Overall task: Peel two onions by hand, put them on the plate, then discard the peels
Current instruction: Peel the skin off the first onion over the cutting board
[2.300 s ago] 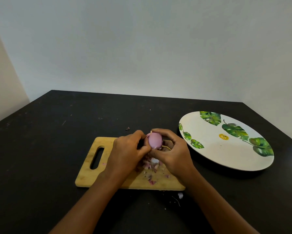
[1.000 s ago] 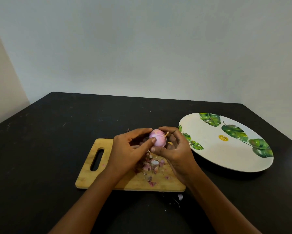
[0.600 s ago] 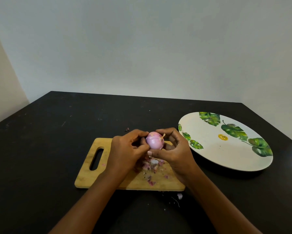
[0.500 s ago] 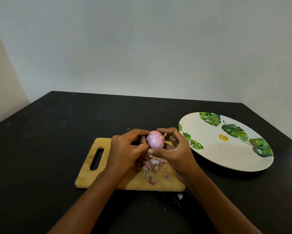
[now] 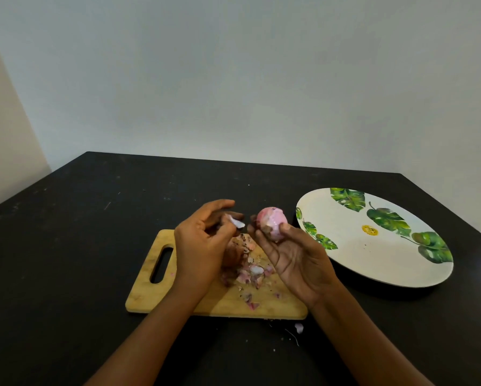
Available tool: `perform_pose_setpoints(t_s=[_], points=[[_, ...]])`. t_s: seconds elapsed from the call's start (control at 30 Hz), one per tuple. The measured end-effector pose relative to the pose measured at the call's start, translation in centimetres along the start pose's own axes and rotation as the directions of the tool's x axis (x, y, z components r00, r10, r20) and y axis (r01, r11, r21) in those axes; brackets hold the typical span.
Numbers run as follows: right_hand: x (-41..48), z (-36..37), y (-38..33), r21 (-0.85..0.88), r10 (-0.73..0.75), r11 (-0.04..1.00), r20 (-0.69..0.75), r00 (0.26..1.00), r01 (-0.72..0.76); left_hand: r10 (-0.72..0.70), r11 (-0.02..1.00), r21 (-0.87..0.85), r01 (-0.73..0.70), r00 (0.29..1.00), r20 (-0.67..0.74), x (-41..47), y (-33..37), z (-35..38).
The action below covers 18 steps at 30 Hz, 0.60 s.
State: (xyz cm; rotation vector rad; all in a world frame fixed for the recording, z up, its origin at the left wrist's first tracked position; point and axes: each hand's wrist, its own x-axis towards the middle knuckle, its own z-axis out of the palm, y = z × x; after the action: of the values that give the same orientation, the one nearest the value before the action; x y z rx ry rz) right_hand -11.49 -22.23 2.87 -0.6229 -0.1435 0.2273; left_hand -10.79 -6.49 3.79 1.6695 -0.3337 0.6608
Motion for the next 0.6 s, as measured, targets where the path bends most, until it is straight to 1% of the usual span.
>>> perform_pose_setpoints(t_s=[0.03,0.07,0.1,0.17,0.23,0.27,0.33,0.47,0.6], points=[[0.0,0.1,-0.2,0.032,0.009,0.999,0.007,1.000,-0.009,-0.003,1.000,0.012,0.003,1.000,-0.002,0.2,-0.2,-0.1],[-0.1,0.1,-0.2,0.025,0.012,1.000,0.011,1.000,-0.012,-0.002,0.999,0.035,0.002,1.000,0.009,0.3,-0.4,-0.2],[0.0,0.1,-0.1,-0.025,0.005,1.000,0.008,1.000,-0.005,0.001,0.998,0.068,-0.004,0.999,0.033,0.3,-0.6,-0.2],[0.1,0.0,0.1,-0.167,-0.036,0.985,-0.036,0.999,0.029,0.033,0.981,0.186,-0.052,0.994,0.102,0.1,-1.2,0.0],[0.2,-0.3,0.4,-0.297,-0.087,0.953,-0.084,0.993,0.059,0.073,0.944,0.305,-0.124,0.982,0.172,-0.2,-1.6,0.3],[0.2,-0.4,0.5,-0.356,-0.111,0.932,-0.087,0.990,0.073,0.086,0.933,0.329,-0.146,0.978,0.192,-0.2,-1.7,0.3],[0.2,-0.8,0.5,-0.461,-0.153,0.882,-0.081,0.985,0.099,0.102,0.931,0.329,-0.160,0.977,0.189,-0.2,-1.8,0.4],[0.4,-1.2,0.6,-0.656,-0.238,0.743,-0.071,0.969,0.134,0.098,0.943,0.302,-0.142,0.983,0.158,0.1,-1.8,0.3],[0.3,-1.2,0.6,-0.757,-0.299,0.628,-0.024,0.954,0.177,0.081,0.959,0.245,-0.141,0.967,0.241,0.0,-1.3,0.1]])
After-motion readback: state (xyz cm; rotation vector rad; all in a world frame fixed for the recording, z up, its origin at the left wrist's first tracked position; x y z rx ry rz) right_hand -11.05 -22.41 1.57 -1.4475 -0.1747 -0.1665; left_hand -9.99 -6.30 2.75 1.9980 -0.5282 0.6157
